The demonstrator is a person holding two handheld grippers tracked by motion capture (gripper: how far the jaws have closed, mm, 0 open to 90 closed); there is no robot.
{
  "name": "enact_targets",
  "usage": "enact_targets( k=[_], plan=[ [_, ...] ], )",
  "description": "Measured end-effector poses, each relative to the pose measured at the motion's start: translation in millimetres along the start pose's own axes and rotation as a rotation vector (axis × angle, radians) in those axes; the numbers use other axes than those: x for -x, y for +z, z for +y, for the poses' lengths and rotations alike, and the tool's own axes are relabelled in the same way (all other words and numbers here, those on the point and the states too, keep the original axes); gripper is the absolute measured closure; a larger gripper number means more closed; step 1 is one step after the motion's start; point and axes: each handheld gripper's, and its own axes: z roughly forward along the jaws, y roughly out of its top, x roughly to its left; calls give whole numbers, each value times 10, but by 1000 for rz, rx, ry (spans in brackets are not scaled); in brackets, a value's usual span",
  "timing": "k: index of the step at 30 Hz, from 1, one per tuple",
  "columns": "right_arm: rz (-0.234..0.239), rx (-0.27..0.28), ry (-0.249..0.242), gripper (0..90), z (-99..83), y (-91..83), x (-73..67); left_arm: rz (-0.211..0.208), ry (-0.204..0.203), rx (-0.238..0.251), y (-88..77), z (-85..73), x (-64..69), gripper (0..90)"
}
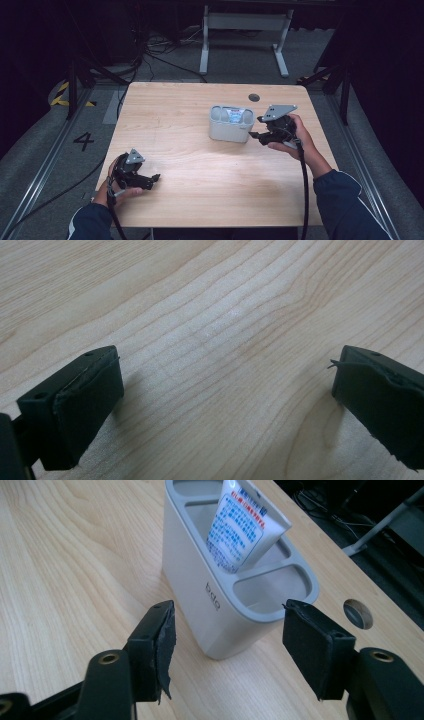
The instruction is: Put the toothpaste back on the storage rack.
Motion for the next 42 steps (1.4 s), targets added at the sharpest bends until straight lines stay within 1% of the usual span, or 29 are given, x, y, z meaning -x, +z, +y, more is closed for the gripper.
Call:
enact_targets(
  k=[5,8,10,14,15,20,21,22,25,27,35,38,39,40,41,42],
  plan=[
    [-3,-36,-13,375,-72,-12,-26,-1,-2,-1,-1,-1,2,5],
    [-4,-51,-8,367,-123,-29,-34,-1,-2,-1,-1,-1,1,5],
    [-15,-69,-11,354,-165,-36,-41,0,1,-1,-1,0,0,5],
    [-37,-87,6,316,-258,-49,-44,-1,-2,-2,-1,-1,1,5],
    [-35,-89,13,315,-279,-57,-42,0,1,-1,-1,0,0,5],
    [-38,-89,28,312,-369,-84,-52,0,0,-3,-2,-1,1,5],
    [-40,-89,33,308,-427,-107,-66,0,-2,-2,-2,-1,2,5],
    [-40,-89,33,308,-427,-107,-66,0,-2,-2,-2,-1,2,5],
    [-48,-95,40,307,-516,-149,-92,0,-3,-2,-2,-1,3,5],
    [-58,-88,49,306,-596,-181,-107,0,-3,-2,-2,-1,2,5],
    [-72,-75,92,303,-907,-293,-169,2,2,-5,-5,0,1,5],
    [-82,-66,111,300,-1050,-331,-192,2,2,-6,-5,0,1,5],
    [-85,-63,108,300,-1084,-339,-192,2,0,-5,-4,0,1,5],
    [-84,-64,123,300,-1130,-354,-200,2,2,-5,-5,0,1,5],
    [-88,-56,128,300,-1191,-367,-195,2,2,-5,-5,0,1,5],
    [-80,-51,148,299,-1240,-380,-197,3,2,-5,-5,0,1,5]
  ],
)
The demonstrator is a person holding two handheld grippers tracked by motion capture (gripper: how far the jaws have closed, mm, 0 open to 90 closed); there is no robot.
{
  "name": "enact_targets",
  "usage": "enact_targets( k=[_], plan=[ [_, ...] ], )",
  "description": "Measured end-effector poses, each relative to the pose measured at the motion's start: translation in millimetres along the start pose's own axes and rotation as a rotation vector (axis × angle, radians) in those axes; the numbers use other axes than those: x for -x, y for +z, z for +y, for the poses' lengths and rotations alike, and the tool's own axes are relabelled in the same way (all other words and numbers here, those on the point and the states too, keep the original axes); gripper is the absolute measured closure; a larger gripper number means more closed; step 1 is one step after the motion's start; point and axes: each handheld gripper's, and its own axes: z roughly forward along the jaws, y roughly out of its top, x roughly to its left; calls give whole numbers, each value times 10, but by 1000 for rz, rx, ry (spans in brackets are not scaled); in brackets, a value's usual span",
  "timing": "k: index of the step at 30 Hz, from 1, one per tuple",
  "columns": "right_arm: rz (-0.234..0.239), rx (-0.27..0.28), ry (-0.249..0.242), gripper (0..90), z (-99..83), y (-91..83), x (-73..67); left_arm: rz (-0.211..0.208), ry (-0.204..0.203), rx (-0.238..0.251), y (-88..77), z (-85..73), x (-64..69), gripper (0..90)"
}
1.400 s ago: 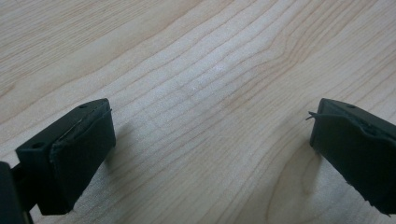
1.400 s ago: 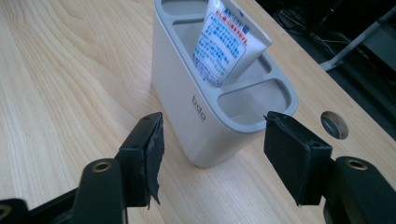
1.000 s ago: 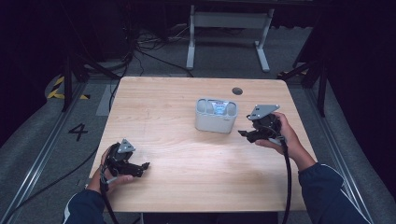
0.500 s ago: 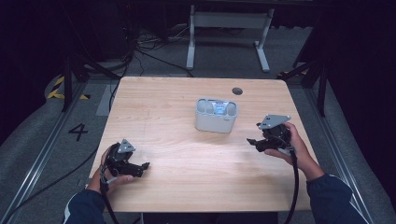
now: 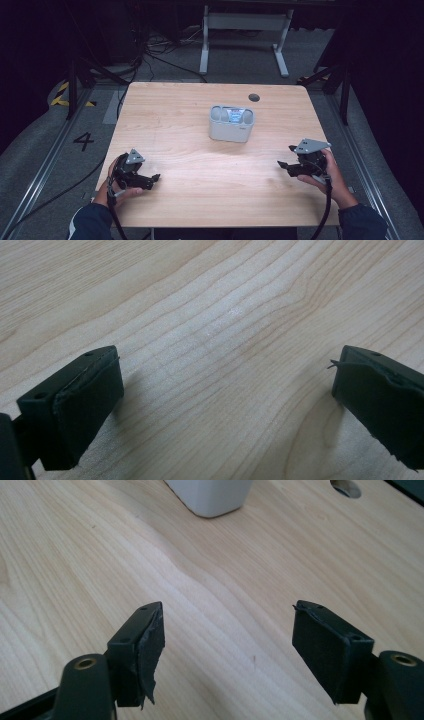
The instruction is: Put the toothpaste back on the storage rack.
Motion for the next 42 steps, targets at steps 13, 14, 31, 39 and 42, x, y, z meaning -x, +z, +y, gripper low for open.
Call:
enact_targets(
  k=[13,14,31,39,42],
  plan=[
    [9,40,168,295,-541,-129,136,-2,-2,2,2,0,0,5],
    [11,41,184,294,-581,-136,150,-2,-1,2,2,0,0,5],
    [14,34,310,272,-1013,-150,198,-5,-22,-1,10,5,11,4],
    [-16,23,286,271,-997,-136,164,2,-23,-2,6,4,16,5],
    [-17,23,285,271,-998,-135,166,8,-11,-3,7,9,11,4]
  ],
)
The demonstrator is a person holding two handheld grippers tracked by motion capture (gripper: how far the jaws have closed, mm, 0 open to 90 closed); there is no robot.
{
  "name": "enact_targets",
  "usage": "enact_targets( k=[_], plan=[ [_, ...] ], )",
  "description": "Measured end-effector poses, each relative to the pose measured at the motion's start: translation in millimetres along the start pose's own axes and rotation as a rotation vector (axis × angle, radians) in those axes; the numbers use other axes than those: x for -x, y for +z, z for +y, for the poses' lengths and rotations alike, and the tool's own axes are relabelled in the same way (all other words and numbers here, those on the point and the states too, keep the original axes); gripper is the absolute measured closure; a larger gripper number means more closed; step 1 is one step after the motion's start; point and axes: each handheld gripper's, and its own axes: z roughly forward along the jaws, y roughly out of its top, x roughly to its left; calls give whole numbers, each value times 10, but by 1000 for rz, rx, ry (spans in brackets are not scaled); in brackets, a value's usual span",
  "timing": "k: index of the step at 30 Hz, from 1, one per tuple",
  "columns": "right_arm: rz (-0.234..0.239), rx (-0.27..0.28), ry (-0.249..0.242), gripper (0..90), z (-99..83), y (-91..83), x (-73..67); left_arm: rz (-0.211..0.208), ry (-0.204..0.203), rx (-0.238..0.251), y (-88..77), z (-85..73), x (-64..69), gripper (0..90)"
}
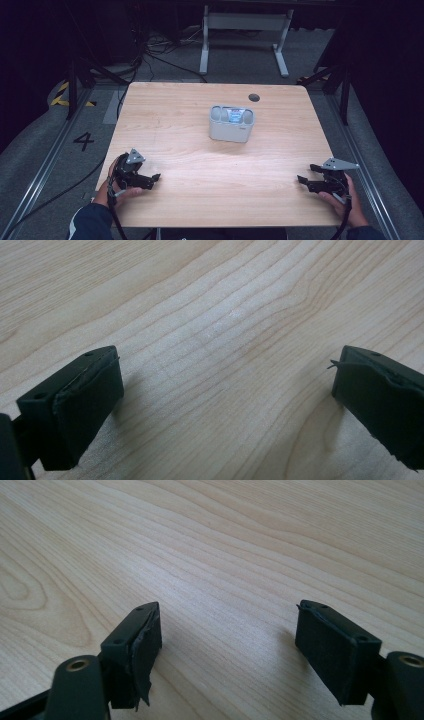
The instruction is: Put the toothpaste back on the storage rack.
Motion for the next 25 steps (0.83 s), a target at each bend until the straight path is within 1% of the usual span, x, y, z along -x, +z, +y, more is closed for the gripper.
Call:
enact_targets(
  k=[3,4,12,13,15,16,17,19,25],
  plan=[
    [-1,0,2,270,0,-1,0,-2,-4,1,1,0,2,2],
    [-3,0,4,267,1,0,0,0,1,6,6,3,-1,2],
    [-4,-1,5,265,1,0,0,5,0,0,2,6,2,2],
    [-5,-1,6,264,1,0,0,7,-11,5,7,4,10,2],
    [-6,-2,8,261,1,0,0,3,-19,-3,4,8,16,2],
    [-6,-2,8,260,1,0,0,2,-36,-3,7,7,29,2],
    [-6,-2,8,259,1,0,1,12,-34,1,13,12,30,2],
    [-6,-2,10,257,2,0,2,21,-46,5,22,19,38,1],
    [-11,-5,11,242,2,2,4,22,-45,7,24,18,38,1]
  ],
)
